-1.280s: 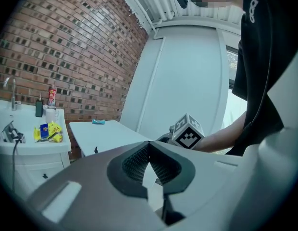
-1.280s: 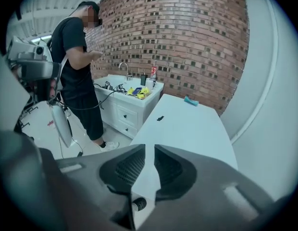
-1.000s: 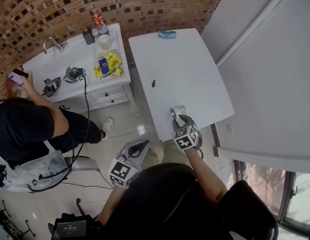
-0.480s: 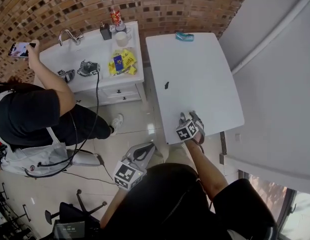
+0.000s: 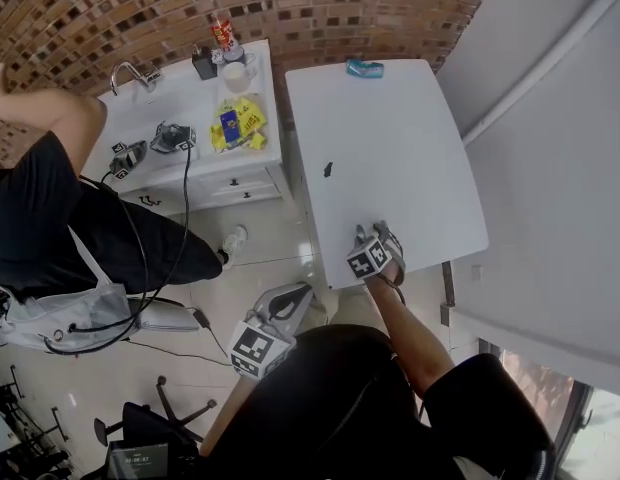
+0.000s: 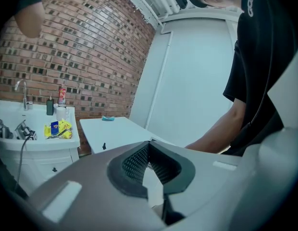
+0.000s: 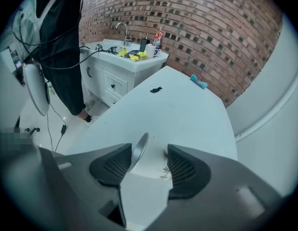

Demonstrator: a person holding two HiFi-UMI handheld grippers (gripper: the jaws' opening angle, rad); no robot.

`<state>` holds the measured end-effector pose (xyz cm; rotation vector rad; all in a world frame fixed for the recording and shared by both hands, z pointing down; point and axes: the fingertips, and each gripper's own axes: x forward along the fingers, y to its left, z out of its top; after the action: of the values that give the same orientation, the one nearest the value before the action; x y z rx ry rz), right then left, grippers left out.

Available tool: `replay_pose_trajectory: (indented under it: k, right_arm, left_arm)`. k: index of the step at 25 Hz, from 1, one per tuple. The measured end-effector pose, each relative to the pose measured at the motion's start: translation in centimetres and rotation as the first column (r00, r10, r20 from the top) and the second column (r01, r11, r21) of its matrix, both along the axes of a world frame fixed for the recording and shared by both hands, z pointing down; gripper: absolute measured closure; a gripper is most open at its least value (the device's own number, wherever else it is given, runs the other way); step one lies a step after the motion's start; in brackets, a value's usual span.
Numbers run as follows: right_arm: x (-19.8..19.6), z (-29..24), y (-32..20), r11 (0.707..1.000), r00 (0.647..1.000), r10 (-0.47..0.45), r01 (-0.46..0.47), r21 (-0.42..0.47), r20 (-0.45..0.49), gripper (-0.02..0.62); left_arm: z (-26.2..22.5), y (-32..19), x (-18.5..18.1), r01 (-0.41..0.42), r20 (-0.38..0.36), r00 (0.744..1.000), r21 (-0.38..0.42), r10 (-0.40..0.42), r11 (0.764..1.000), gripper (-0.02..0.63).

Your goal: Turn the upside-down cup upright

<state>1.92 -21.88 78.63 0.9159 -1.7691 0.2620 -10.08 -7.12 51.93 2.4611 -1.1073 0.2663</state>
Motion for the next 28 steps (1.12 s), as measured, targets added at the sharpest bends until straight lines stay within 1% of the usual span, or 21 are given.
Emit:
replay_pose_trajectory:
  k: [2,7,8,10,15,23,28]
  right_arm:
    - [0.3,-0.1,-0.1,1.000,1.000,-0.002,0.002,0.006,0.003,0.400]
    - [0.9,-0.3,-0.1,1.000,1.000,-0.003,0.003,0.006,0.006,0.424]
    - [1.0,-0.5,-0.1,1.000,1.000,-0.003,0.003,0.006,0.009,0.437]
    - [1.0,-0.7,0.1,1.000,1.000,-0.004,0.004,0.005,0.013,0.490]
    - [1.5,-0.8,0.5,1.000,1.000,-0.014,0.014,0.003,0.014,0.498]
    - [2.9,-2.7,0.2,0.999,1.000,-0.004,0.003,0.032,0.029,0.538]
    - [3.9,-3.8,0.1,0.999,0.998,0.011,-0.013,0.031,0.069,0.564]
  left_arm:
    - [0.0,-0.3,0.4,-0.001,-0.002,1.000,0.003,0.001,1.000,0.591]
    - [-0.1,-0.8,1.1,-0.007,-0.006,1.000,0.003,0.007,1.000,0.591]
    - [-0.1,-0.8,1.2,-0.007,-0.008,1.000,0.001,0.007,1.000,0.591]
    - [0.0,-0.8,1.3,-0.007,-0.010,1.000,-0.004,0.006,1.000,0.591]
    - [0.0,-1.3,1.5,-0.006,-0.007,1.000,0.001,0.006,1.000,0.591]
    - [-0.2,-1.9,2.3,-0.015,-0.012,1.000,0.010,0.015,1.000,0.591]
    - [-0.3,-2.3,3.2,-0.020,-0.014,1.000,0.017,0.020,1.000,0.591]
